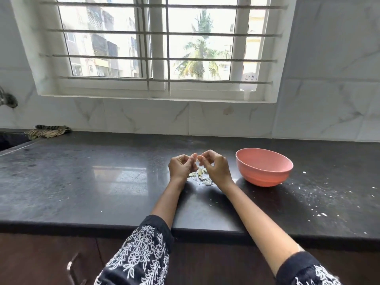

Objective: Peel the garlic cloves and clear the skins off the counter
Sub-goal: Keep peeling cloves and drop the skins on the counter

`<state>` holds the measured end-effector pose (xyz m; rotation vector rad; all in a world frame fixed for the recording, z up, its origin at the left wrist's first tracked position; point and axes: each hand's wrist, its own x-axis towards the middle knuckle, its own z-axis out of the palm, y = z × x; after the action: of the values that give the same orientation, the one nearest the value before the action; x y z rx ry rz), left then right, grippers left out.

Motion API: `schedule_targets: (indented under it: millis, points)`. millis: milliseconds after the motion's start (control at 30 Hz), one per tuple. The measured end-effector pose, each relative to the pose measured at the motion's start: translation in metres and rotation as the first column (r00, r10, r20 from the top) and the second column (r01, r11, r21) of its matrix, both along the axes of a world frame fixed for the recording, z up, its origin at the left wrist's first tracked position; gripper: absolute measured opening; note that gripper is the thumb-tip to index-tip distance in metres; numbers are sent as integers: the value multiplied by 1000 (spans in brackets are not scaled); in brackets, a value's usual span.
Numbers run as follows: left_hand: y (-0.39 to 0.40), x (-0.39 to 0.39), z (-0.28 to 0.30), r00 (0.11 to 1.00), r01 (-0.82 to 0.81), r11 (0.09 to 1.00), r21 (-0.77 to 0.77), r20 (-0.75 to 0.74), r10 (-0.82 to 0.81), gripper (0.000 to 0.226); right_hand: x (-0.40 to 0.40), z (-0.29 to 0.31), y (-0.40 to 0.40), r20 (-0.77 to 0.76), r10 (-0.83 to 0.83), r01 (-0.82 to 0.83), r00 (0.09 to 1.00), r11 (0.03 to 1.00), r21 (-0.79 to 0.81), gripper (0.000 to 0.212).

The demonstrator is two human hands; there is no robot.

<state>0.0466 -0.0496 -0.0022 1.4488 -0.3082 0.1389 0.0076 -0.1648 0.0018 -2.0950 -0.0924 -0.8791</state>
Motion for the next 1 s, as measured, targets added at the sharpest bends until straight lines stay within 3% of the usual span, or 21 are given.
schedule_targets:
  millis: [167,233,333,467,567,667,800,867,1000]
  points:
    - [5,-4,7,996,-68,997,-36,56,70,18,-3,6,-2,84,-98,94,992,994,53,2]
    - [7,-2,6,988,-110,994,-19,105,111,24,-5,9,0,92,-130,125,987,991,56,8]
    - [2,-5,4,977,-152,986,65,161,140,29,-14,23,0,74,-104,107,992,993,-49,17]
    - [-18,-10,16,978,-133,977,165,185,102,20,-23,50,-15,29,-56,61,998,967,-249,13]
    - [-52,-16,28,999,-31,991,132,21,28,8,-31,65,-39,5,-135,133,991,971,-200,17]
    - [-94,-36,38,983,133,951,278,-159,-91,33,-38,71,-63,-67,-238,230,969,967,-109,20]
    - [-125,-64,48,959,199,910,364,-262,-105,36,-50,72,-92,-225,-314,286,922,947,-149,17]
    - [-127,-71,50,973,150,901,408,-225,-60,32,-60,69,-102,-288,-331,293,899,942,-166,16]
    - [-121,-78,42,997,75,892,445,-12,-78,32,-81,71,-116,-348,-345,272,872,931,-243,23]
